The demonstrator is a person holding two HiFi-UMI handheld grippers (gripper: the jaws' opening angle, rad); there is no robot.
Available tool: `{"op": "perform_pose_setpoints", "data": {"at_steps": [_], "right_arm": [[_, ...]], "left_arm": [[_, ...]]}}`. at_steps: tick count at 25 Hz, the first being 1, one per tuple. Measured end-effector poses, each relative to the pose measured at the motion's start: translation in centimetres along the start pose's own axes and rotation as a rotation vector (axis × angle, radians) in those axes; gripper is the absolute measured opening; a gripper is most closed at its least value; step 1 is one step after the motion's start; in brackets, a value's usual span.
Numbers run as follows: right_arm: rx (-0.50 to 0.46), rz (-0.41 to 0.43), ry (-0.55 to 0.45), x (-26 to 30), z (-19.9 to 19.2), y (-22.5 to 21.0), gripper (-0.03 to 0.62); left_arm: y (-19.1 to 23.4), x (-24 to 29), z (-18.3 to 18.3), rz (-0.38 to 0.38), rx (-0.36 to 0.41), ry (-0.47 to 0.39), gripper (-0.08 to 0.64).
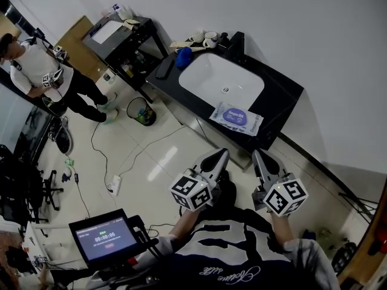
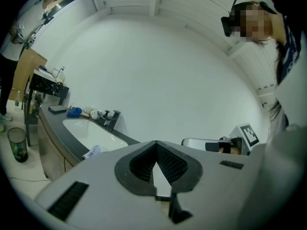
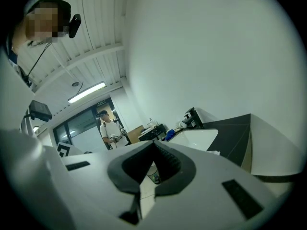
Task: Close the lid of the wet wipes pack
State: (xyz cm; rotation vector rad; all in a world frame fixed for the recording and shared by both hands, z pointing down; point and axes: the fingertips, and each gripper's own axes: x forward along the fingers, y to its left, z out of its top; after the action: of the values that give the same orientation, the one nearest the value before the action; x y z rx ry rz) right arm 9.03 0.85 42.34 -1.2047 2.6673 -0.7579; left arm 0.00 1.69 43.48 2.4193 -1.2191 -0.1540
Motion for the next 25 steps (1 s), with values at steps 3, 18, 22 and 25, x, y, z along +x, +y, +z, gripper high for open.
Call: {"op": "perform_pose_setpoints", "data": {"at_steps": [3,18,22,25], "right_arm": [[-0.004,0.010,0.021,-2.4,-1.7,1.3,-0.002],[-0.045,0.015,0.043,-7.8,-5.9,7.5,-0.002],[-0.056,-0.016,0.045,-7.5,-6.6,9.1,-0.002],[-0.060,-0.032,0.039,-7.0,-7.2,10.4,-0.002]], "left_arm": [[-2.0,-2.6,-1.9,0.030,0.014,0.022,0.000],[-6.4,-9.9,-4.3,0.022,0.042,0.043,0.000],[-6.2,-11.1,-4.0,-0.010,0.062,0.054,0.000],[-5.9,-11.9,-3.5,-0.034,0.106,0.070,0.000]]}}
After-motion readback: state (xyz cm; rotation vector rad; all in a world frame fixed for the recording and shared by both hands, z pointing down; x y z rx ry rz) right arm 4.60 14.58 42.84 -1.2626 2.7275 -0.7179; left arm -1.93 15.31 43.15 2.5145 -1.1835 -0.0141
